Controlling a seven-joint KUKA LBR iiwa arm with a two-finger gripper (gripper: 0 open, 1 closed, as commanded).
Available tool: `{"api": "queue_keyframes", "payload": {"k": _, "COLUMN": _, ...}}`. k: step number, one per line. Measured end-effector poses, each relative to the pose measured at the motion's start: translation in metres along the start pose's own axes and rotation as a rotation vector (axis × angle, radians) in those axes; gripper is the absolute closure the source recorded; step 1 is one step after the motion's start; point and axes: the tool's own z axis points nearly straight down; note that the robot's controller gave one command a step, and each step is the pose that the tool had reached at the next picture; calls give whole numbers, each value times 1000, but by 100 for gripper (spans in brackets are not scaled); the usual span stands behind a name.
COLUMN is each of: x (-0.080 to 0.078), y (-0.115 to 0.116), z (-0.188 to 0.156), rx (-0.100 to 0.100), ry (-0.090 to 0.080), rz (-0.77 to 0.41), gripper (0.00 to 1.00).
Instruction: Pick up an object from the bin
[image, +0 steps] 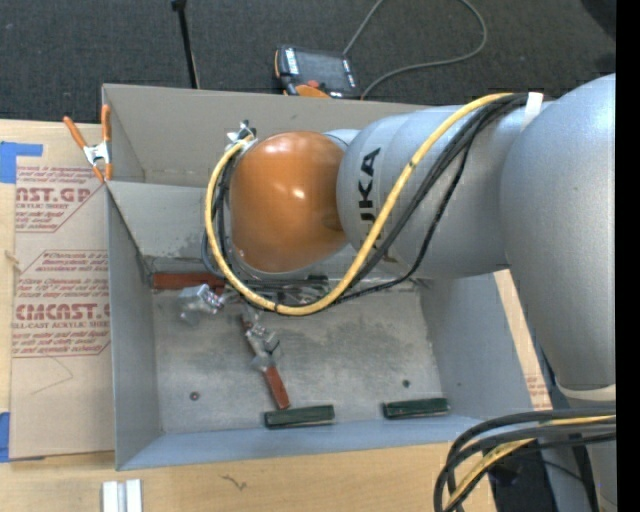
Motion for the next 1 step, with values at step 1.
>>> {"api": "queue_keyframes", "payload": {"k": 1, "x": 99, "y": 4, "z": 18, "rx": -5, "ry": 13, "rz": -403, "gripper": 0}}
